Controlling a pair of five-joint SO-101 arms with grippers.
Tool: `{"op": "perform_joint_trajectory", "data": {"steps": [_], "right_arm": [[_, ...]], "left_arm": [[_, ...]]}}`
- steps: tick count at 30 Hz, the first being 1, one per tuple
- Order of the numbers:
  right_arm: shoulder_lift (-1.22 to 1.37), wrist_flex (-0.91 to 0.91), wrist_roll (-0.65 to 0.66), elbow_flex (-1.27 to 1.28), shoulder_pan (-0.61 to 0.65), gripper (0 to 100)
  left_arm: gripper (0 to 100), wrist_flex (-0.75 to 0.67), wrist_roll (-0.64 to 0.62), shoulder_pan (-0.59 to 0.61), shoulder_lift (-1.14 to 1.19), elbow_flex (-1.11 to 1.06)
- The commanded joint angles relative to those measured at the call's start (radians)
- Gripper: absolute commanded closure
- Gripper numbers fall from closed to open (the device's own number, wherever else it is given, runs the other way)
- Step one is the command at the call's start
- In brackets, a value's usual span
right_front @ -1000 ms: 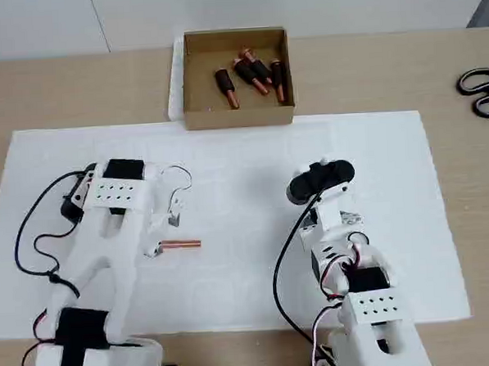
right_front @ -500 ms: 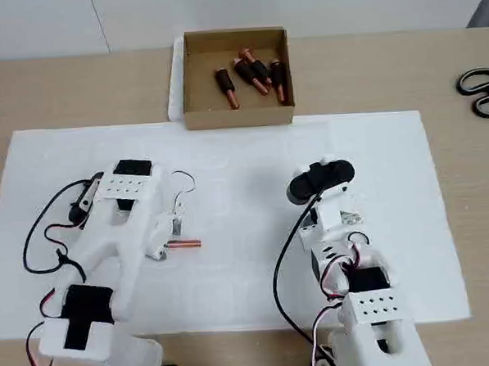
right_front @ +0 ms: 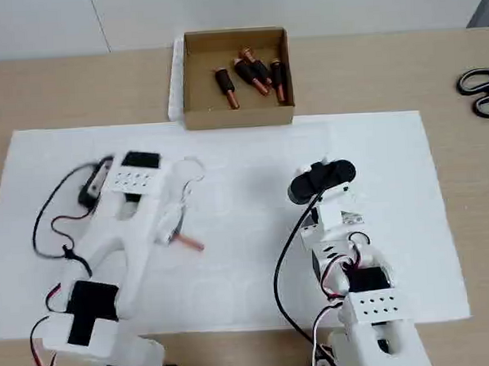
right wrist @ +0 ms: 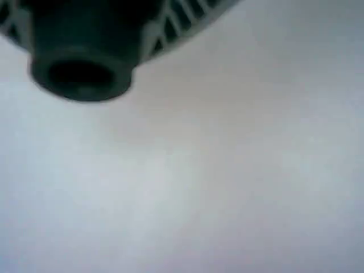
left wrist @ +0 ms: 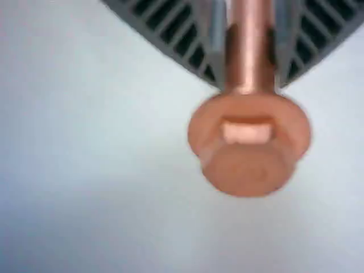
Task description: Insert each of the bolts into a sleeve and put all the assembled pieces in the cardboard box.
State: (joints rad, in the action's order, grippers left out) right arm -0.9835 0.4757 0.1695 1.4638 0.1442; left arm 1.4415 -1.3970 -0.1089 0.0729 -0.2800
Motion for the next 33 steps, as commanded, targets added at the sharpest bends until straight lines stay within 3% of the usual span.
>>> {"op": "perform_joint_trajectory", "data": {"steps": [1, 5, 9, 18, 29, 33], "right_arm": [[-0.027, -0.022, 0.002, -0.011, -0.004, 99.1], [-0.027, -0.024, 0.002, -0.012, -0.002, 99.1], [-0.027, -0.088, 0.002, -0.012, 0.054, 99.4], [-0.027, -0.427, -0.005, -0.009, 0.203, 99.4], [-0.027, -1.041, 0.002, 0.203, 0.206, 99.4], [-0.027, -1.081, -0.005, 0.204, 0.208, 99.4]], "left_arm": [[99, 0.072, 0.002, -0.035, -0.015, 0.257], [99, 0.189, 0.005, -0.049, -0.015, 0.522], [99, 0.232, 0.095, -0.037, -0.015, 0.723], [99, 0.282, 0.361, -0.044, -0.068, 0.785], [99, 0.034, 0.674, -0.046, -0.328, 0.779], [99, -0.091, 0.753, -0.048, -0.404, 0.674]]}}
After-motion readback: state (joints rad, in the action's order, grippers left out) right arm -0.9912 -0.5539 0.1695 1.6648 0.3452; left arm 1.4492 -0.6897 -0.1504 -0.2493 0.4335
